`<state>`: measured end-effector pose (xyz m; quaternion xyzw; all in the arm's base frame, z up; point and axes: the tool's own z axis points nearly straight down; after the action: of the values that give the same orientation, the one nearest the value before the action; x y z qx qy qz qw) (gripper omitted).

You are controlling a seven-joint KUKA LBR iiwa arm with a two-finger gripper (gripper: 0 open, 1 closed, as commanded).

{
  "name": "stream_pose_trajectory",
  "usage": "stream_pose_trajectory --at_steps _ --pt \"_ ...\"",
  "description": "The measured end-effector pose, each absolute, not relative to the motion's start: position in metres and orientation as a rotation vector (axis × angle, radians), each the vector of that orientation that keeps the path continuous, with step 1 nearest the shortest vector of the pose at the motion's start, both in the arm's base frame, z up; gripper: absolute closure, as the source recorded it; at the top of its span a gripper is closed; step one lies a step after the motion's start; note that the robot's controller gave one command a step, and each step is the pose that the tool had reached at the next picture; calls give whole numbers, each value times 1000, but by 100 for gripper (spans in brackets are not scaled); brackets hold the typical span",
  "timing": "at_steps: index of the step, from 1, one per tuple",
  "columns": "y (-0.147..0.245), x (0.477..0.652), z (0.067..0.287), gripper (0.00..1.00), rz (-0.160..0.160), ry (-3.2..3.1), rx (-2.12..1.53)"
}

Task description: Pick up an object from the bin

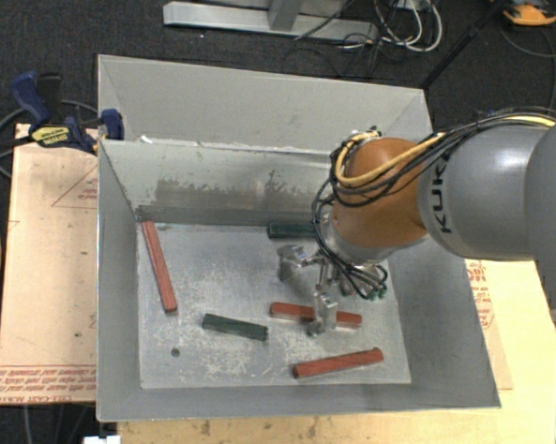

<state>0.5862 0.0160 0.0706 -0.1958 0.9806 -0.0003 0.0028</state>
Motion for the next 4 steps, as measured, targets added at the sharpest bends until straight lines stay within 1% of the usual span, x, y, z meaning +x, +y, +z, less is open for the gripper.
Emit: stream_pose_trajectory --at_steps 1,2,3,4 --pt "18 585 70 100 2 3078 -619" --pt "18 585 70 0 3 3077 -619" --pt "18 585 71 100 3 3077 -618" --pt "11 594 229 100 -2 3063 -637"
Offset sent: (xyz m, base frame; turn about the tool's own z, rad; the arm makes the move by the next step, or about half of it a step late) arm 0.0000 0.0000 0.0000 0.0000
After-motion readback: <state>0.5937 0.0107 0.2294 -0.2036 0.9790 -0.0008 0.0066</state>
